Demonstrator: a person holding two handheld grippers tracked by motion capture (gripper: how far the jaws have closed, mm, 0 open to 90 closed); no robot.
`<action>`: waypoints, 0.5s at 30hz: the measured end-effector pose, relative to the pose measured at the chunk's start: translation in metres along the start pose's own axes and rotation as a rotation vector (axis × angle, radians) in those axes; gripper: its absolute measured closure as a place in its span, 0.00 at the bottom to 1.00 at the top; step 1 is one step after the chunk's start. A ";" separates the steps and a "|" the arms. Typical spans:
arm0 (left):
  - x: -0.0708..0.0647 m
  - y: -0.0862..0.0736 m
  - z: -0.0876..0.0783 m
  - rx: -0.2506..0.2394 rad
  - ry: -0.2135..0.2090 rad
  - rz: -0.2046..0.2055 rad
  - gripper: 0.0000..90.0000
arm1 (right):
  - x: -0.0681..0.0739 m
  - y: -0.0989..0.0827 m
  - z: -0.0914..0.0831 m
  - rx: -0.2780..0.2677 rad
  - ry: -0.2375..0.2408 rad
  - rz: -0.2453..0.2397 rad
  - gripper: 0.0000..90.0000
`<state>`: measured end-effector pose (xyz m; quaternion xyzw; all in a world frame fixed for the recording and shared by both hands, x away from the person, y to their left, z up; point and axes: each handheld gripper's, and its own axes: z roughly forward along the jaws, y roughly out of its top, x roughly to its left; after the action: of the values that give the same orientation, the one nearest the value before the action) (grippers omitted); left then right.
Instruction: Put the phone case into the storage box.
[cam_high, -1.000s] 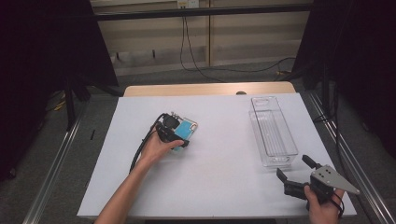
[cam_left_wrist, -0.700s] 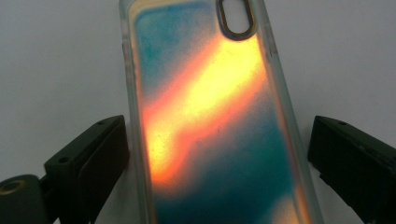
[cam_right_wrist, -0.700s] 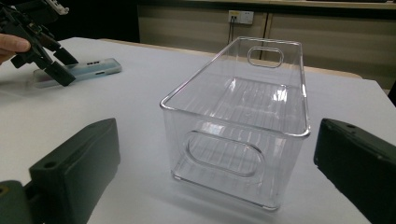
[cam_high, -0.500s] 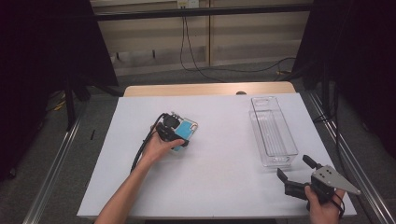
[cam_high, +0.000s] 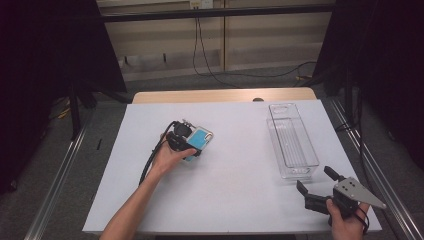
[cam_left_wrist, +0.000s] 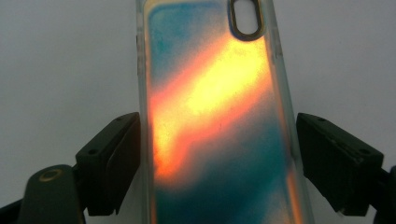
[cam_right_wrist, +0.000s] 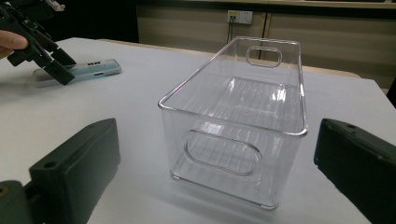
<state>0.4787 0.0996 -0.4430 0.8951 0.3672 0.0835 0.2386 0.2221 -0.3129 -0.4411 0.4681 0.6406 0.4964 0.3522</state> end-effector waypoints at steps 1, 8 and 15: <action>0.000 0.000 0.000 0.000 -0.002 -0.001 0.19 | 0.000 0.000 0.000 0.000 0.000 0.000 0.00; 0.003 -0.002 -0.002 -0.013 -0.020 0.010 0.19 | 0.000 0.000 0.000 0.004 0.000 0.000 0.00; 0.004 -0.002 -0.004 -0.015 -0.014 0.001 0.19 | 0.000 0.000 0.000 0.002 0.000 0.000 0.00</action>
<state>0.4788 0.1047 -0.4409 0.8941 0.3645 0.0798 0.2478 0.2223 -0.3127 -0.4415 0.4686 0.6409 0.4959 0.3518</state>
